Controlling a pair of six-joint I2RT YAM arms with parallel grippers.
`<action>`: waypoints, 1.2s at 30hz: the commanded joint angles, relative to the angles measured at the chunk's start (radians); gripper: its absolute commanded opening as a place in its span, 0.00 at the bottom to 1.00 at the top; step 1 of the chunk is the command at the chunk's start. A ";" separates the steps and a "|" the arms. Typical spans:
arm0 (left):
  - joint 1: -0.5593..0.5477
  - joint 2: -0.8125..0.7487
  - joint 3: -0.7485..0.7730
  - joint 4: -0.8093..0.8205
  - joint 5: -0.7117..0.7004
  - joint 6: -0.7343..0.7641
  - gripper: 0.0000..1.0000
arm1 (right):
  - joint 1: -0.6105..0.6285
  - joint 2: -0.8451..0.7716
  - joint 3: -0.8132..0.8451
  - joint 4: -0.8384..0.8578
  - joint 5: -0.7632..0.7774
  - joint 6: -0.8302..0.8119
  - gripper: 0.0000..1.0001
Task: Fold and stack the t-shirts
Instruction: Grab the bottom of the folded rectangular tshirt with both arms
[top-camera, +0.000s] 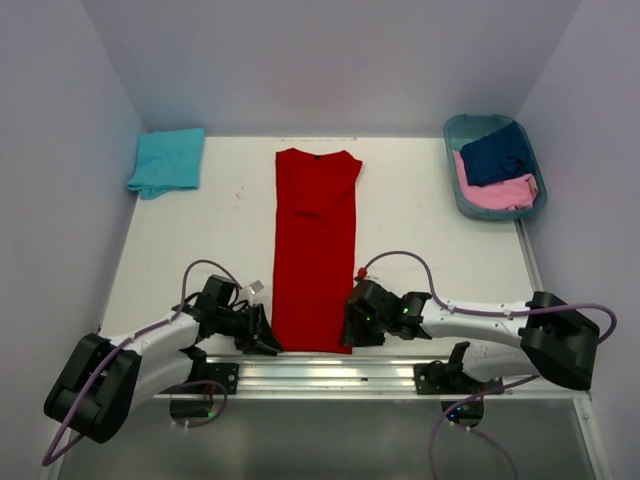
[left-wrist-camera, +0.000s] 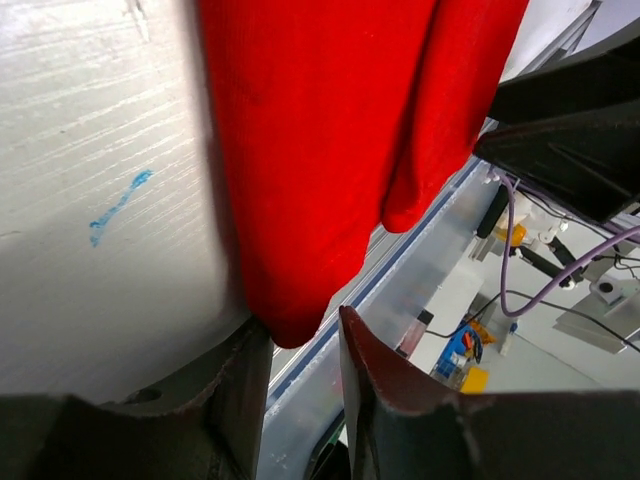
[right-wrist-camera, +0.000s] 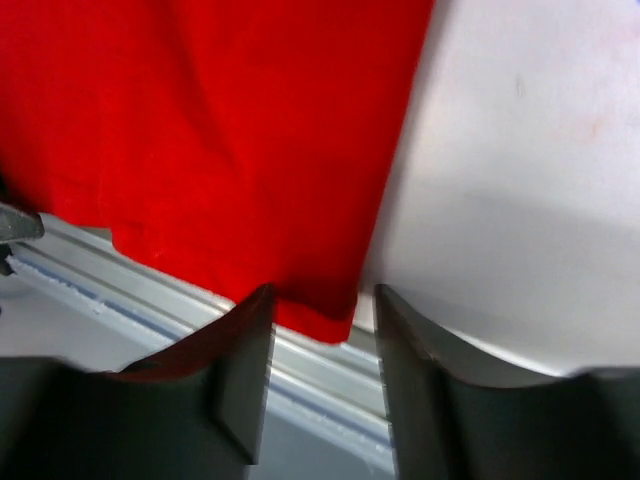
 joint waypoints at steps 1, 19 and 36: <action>-0.006 -0.002 -0.017 -0.046 -0.150 0.033 0.38 | 0.022 -0.065 -0.006 -0.133 0.015 0.032 0.55; -0.008 -0.025 -0.012 -0.057 -0.229 0.010 0.31 | 0.026 0.042 0.000 -0.040 0.033 0.046 0.24; -0.010 -0.208 0.130 -0.050 -0.256 0.010 0.01 | 0.035 -0.054 0.143 -0.227 0.197 -0.051 0.00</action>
